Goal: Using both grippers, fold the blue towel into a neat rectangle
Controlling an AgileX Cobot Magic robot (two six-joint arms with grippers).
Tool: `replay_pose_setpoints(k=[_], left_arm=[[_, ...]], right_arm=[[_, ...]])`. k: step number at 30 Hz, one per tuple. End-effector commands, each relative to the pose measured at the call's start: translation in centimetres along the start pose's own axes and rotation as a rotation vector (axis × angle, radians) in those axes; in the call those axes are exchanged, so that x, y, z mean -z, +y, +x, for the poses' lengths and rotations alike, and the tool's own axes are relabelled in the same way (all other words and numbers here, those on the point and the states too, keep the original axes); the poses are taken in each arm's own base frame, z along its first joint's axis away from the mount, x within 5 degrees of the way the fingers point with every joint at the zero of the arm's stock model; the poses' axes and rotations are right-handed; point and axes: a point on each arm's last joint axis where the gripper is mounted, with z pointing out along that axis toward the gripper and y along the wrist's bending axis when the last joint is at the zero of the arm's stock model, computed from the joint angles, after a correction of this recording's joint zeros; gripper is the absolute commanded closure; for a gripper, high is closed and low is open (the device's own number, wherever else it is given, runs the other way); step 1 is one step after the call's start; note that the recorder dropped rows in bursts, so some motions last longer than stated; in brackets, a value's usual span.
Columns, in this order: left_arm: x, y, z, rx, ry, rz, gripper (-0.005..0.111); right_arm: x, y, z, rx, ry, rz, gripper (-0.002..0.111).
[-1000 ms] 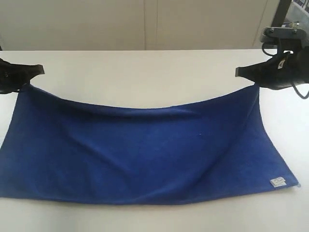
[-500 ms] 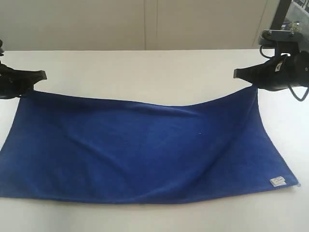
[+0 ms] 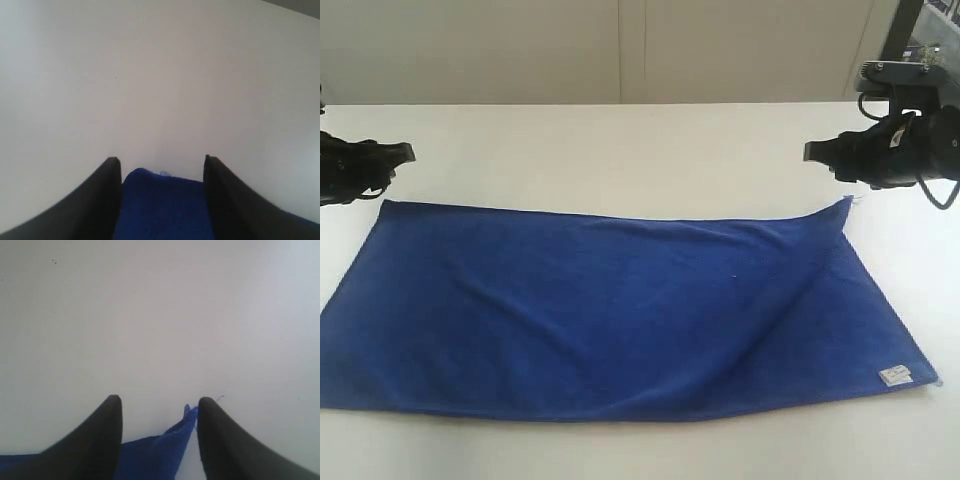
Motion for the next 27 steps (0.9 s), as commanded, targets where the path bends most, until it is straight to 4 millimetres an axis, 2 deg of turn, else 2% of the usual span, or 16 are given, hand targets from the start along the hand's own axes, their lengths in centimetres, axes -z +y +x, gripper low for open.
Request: replay_pose_setpoints(k=[1, 4, 7, 10, 13, 17, 22, 27], left_arm=[[0.4, 0.1, -0.6, -0.003, -0.021, 0.0, 0.049], [1.1, -0.2, -1.0, -0.044, -0.018, 0.01, 0.052], [2.3, -0.9, -1.4, -0.124, -0.002, 0.028, 0.065], [3.4, -1.7, -1.5, -0.177, 0.017, 0.043, 0.086], [3.6, -2.8, -1.0, -0.211, 0.042, 0.066, 0.106], [2.9, -4.2, -0.5, -0.251, 0.098, 0.083, 0.107], [0.7, -4.6, -1.0, -0.278, 0.268, 0.029, 0.107], [-1.3, -5.2, -2.1, -0.332, 0.346, 0.009, 0.107]], right_arm=[[0.4, -0.3, -0.2, 0.001, 0.023, 0.015, 0.064], [1.6, -0.3, -0.7, 0.001, 0.041, 0.027, 0.068], [3.4, -0.4, -1.3, 0.019, 0.071, 0.045, 0.078], [5.2, -0.5, -1.5, 0.07, 0.119, 0.065, 0.094], [5.8, -0.5, -1.2, 0.103, 0.177, 0.075, 0.108], [5.7, -0.5, -0.3, 0.118, 0.27, 0.065, 0.108], [5.3, 0.2, 1.1, 0.171, 0.452, -0.028, 0.108], [4.2, 0.5, 0.9, 0.169, 0.497, -0.089, 0.108]])
